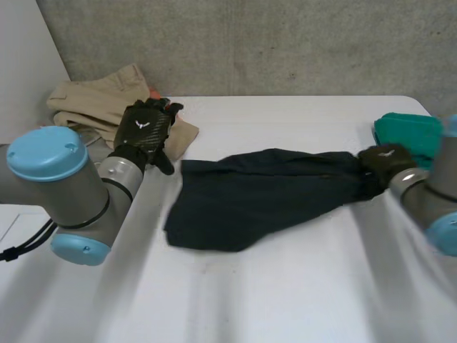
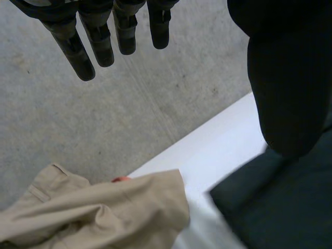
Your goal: Fold the laundry.
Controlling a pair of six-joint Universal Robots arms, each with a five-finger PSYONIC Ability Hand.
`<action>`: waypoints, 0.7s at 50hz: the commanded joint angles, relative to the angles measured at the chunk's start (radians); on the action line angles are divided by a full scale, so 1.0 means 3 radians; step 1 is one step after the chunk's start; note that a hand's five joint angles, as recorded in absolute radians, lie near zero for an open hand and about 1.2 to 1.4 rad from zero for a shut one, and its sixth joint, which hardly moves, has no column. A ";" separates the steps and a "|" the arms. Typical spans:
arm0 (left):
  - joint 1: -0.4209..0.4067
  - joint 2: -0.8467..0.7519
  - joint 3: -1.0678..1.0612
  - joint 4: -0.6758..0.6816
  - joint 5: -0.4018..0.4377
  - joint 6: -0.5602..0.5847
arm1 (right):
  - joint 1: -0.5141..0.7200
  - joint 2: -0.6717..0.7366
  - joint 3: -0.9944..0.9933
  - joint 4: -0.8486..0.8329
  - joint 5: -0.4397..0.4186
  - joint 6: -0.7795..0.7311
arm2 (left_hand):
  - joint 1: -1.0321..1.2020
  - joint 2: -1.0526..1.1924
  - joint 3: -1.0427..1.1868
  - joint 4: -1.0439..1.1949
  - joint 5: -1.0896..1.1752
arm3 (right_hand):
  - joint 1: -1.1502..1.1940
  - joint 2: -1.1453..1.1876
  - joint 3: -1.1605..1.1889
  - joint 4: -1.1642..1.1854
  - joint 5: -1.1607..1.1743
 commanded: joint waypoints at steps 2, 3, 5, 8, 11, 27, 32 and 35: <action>-0.0007 0.0297 -0.0234 0.0000 0.0006 -0.0002 | -0.0456 -0.0456 0.0232 0.0037 -0.0038 -0.0719 | -0.0058 -0.0097 -0.0129 -0.0091 -0.0175 | 0.1061 0.0742 0.0697 0.0663 0.0820; -0.0007 0.0312 -0.0260 0.0000 0.0006 -0.0002 | -0.0456 -0.0456 0.0222 0.0032 -0.0033 -0.0807 | -0.0058 -0.0097 -0.0129 -0.0091 -0.0175 | 0.1061 0.0742 0.0697 0.0663 0.0820; -0.0007 0.0343 -0.0321 0.0000 0.0006 -0.0002 | -0.0425 -0.0456 0.0202 0.0027 -0.0008 -0.0976 | -0.0058 -0.0097 -0.0129 -0.0091 -0.0175 | 0.1061 0.0742 0.0697 0.0663 0.0820; -0.0007 0.0374 -0.0377 0.0000 0.0006 -0.0002 | -0.0110 -0.0466 0.0120 -0.0024 -0.0069 -0.1155 | -0.0058 -0.0097 -0.0129 -0.0091 -0.0175 | 0.1061 0.0742 0.0697 0.0663 0.0820; -0.0007 0.0389 -0.0403 0.0000 0.0001 -0.0007 | 0.0351 -0.0461 -0.0044 -0.0198 -0.0084 -0.1176 | -0.0058 -0.0097 -0.0129 -0.0091 -0.0175 | 0.1061 0.0742 0.0697 0.0663 0.0820; -0.0083 0.0517 -0.0347 0.0000 -0.0034 -0.0002 | 0.1794 0.0332 -0.0182 -0.0459 -0.1046 -0.1856 | -0.0058 -0.0097 -0.0129 -0.0091 -0.0175 | 0.0191 -0.0128 -0.0173 -0.0208 -0.0050; -0.0078 0.0543 -0.0265 0.0005 -0.0034 0.0003 | 0.1738 0.0189 -0.0182 -0.0480 -0.1051 -0.1418 | -0.0058 -0.0097 -0.0129 -0.0091 -0.0175 | -0.3011 -0.3330 -0.3375 -0.3410 -0.3252; -0.0094 0.0537 -0.0128 -0.0020 -0.0040 0.0003 | 0.1534 -0.0082 -0.0131 -0.0475 -0.1020 -0.0641 | -0.0058 -0.0097 -0.0129 -0.0091 -0.0175 | -0.3011 -0.3330 -0.3375 -0.3410 -0.3252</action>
